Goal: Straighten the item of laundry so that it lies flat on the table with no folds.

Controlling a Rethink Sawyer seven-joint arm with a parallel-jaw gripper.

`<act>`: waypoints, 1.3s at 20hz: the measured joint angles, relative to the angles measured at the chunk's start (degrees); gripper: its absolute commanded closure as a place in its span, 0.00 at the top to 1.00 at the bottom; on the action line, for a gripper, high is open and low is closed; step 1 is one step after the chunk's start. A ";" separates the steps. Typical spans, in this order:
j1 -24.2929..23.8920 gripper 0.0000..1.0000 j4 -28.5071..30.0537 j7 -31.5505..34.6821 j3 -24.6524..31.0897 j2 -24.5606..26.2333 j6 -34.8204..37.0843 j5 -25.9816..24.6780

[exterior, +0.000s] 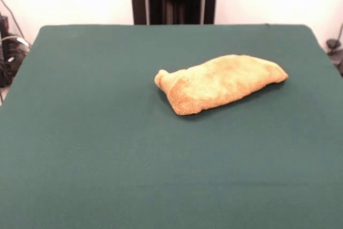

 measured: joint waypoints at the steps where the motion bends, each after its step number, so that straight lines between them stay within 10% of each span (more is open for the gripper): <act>1: -0.37 1.00 -0.34 0.00 -0.02 0.65 -0.68 0.00; 14: -1.95 1.00 -5.47 0.00 0.32 10.33 -7.51 -0.55; 26: -13.09 1.00 -5.72 0.00 6.40 12.82 -15.46 -10.32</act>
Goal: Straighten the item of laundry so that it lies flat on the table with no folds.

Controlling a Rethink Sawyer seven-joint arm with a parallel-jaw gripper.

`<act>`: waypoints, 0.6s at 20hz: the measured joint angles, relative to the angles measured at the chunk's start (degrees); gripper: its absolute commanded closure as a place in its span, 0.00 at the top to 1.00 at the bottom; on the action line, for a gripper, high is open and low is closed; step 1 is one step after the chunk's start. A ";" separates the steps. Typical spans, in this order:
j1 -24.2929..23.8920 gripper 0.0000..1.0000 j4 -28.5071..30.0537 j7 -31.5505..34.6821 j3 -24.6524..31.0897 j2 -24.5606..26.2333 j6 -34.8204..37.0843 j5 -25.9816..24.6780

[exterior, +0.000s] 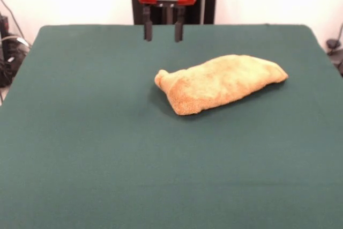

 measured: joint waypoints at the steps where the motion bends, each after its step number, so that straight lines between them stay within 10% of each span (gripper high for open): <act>1: -0.74 1.00 -0.01 0.00 0.55 0.10 -0.20 -0.77; 12: -4.12 1.00 -1.21 0.00 4.35 2.35 -0.62 -6.55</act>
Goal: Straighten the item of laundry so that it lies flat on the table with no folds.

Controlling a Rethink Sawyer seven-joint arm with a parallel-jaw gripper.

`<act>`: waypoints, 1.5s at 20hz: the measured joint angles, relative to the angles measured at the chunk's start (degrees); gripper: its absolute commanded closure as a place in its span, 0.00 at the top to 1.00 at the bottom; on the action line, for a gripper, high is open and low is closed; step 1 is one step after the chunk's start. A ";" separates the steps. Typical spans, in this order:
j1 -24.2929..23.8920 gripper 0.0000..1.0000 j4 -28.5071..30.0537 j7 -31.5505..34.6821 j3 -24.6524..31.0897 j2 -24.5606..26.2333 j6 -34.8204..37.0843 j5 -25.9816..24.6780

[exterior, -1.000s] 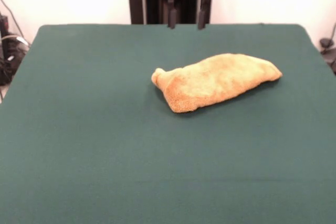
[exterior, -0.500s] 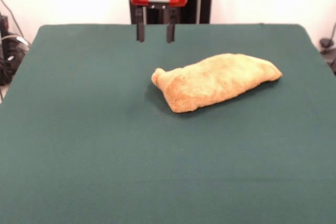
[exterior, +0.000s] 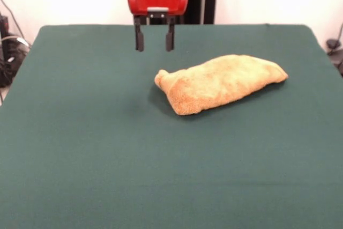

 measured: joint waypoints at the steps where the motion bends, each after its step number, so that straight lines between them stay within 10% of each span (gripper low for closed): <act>1: -0.17 1.00 -0.07 0.00 0.38 0.39 -0.15 -0.19; 30: -2.92 1.00 -0.15 0.00 7.36 5.63 -5.28 -2.82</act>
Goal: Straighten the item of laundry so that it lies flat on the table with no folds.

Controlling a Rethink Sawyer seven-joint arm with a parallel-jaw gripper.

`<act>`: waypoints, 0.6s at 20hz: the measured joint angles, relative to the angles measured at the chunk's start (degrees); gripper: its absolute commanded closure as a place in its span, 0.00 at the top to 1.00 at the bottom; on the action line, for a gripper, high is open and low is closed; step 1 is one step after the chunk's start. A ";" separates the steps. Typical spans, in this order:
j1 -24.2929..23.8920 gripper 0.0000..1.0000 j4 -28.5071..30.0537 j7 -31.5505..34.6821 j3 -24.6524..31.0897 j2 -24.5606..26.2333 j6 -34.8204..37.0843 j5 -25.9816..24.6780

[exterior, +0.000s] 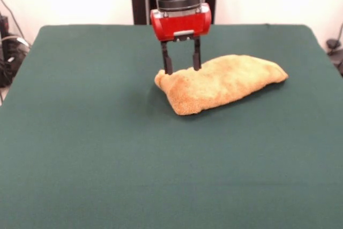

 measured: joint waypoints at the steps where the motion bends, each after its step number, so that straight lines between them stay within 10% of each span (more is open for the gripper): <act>1: 0.08 1.00 0.00 0.00 0.02 -0.10 0.00 0.00; 12: 3.84 1.00 0.02 0.00 1.36 -4.90 0.01 0.69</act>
